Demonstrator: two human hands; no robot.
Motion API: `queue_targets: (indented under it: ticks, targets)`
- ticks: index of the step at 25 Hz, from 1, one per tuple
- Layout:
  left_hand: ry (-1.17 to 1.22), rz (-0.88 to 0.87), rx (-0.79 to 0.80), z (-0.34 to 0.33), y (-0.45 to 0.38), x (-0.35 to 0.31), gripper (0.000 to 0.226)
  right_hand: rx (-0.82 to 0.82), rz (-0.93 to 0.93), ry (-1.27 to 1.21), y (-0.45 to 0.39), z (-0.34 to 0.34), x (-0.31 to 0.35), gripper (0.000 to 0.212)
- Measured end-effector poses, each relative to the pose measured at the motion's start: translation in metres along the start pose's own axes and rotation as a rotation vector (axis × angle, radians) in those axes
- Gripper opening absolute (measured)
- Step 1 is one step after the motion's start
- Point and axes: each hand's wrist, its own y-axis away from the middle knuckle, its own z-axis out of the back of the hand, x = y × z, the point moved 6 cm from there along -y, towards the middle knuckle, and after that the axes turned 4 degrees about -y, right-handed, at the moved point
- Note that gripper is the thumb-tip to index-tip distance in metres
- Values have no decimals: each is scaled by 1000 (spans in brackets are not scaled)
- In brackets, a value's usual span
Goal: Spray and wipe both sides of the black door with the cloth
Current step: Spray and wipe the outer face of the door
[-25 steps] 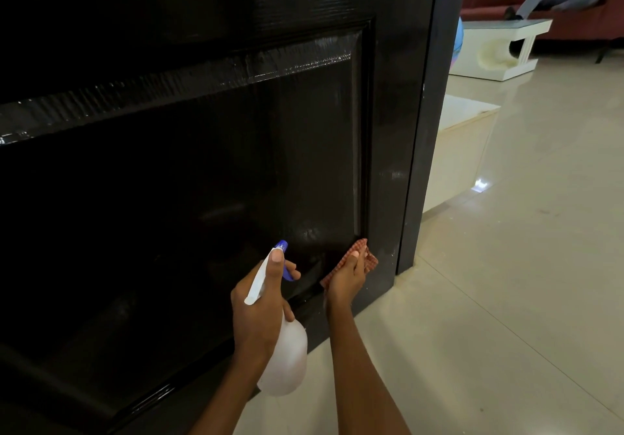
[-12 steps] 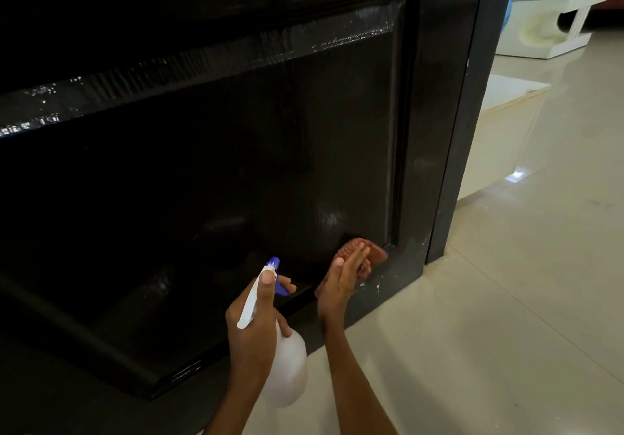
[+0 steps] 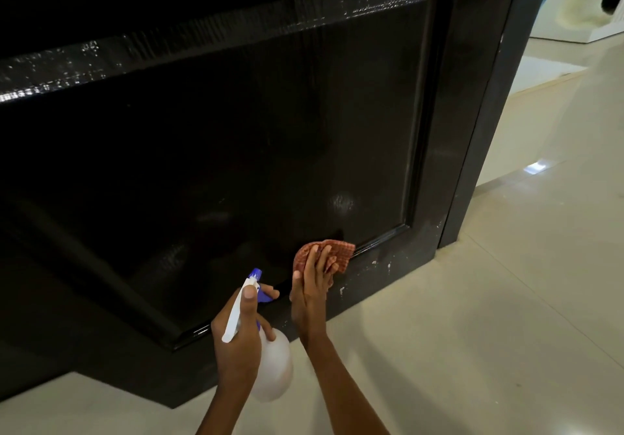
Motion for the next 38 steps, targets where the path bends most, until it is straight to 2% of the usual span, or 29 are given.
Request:
queue_targets:
  ticks: [2, 5, 6, 8, 10, 12, 16, 18, 20, 21, 24, 27, 30, 35, 38]
  targets:
    - [-37, -21, 15, 6, 1, 8, 53, -10, 34, 55, 0, 3, -31, 57]
    - [-54, -42, 67, 9, 3, 12, 52, -256, -307, -88, -49, 62, -66, 60]
    - [-48, -34, 73, 9, 4, 14, 54, -331, -366, -139, -67, 84, -73, 63]
    - [-30, -2, 74, 9, 4, 17, 48, -372, -367, -275, -90, 106, -84, 65]
    - [-24, 18, 60, 11, 5, 18, 43, -357, -294, -388, -84, 94, -75, 62]
    - [-34, 44, 46, 15, 8, 22, 36, -281, -243, -370, -51, 55, -58, 62]
    - [-46, 112, -2, 25, 14, 29, 28, 2, -70, -34, 21, -40, -39, 72]
    - [-37, 139, -30, 30, 18, 32, 28, 86, 7, 159, 36, -58, -52, 68]
    - [-29, 135, -18, 31, 19, 29, 33, 61, 118, 238, 29, -47, -60, 62]
    - [-34, 118, -3, 30, 20, 28, 35, 20, 92, 192, 19, -34, -59, 61]
    - [-25, 134, -2, 20, 23, 25, 29, -272, -231, -238, -34, 26, -63, 59]
    - [-18, 126, 67, 0, 21, 21, 29, -404, -304, -371, -79, 84, -77, 61]
    - [-11, 86, 116, -17, 20, 20, 33, -384, -326, -268, -91, 99, -94, 63]
    - [-11, 99, 147, -49, 22, 19, 25, -152, -150, -47, -16, 27, -79, 65]
    - [-18, 79, 178, -67, 21, 20, 32, -163, -186, -44, -23, 32, -100, 68]
